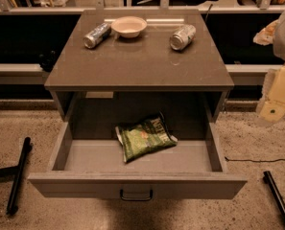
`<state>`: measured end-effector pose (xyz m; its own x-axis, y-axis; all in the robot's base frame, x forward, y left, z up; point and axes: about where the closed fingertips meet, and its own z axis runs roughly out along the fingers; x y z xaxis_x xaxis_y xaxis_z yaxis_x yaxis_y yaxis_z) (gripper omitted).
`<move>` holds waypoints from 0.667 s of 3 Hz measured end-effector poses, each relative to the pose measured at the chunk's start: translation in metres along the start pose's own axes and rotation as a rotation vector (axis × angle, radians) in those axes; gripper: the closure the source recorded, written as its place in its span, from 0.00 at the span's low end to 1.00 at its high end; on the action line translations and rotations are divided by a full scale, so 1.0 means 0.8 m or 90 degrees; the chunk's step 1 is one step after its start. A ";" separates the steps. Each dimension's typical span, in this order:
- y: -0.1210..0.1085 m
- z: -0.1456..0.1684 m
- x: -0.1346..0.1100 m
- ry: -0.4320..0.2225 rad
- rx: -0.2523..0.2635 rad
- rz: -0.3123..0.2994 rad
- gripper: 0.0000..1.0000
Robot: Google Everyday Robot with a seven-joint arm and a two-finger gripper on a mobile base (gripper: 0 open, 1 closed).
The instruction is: Pick green jalapeno chip bag from top drawer and place on counter
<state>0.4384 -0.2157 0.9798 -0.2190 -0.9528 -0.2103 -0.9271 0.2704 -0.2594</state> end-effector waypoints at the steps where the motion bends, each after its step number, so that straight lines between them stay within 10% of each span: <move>1: 0.000 0.000 0.000 0.000 0.000 0.000 0.00; 2: 0.002 0.024 -0.007 -0.008 -0.009 -0.008 0.00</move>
Offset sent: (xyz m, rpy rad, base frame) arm 0.0158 0.0229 -0.0541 0.0305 0.0424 0.0526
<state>0.4439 -0.2071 0.9625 -0.2032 -0.9544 -0.2187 -0.9340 0.2560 -0.2492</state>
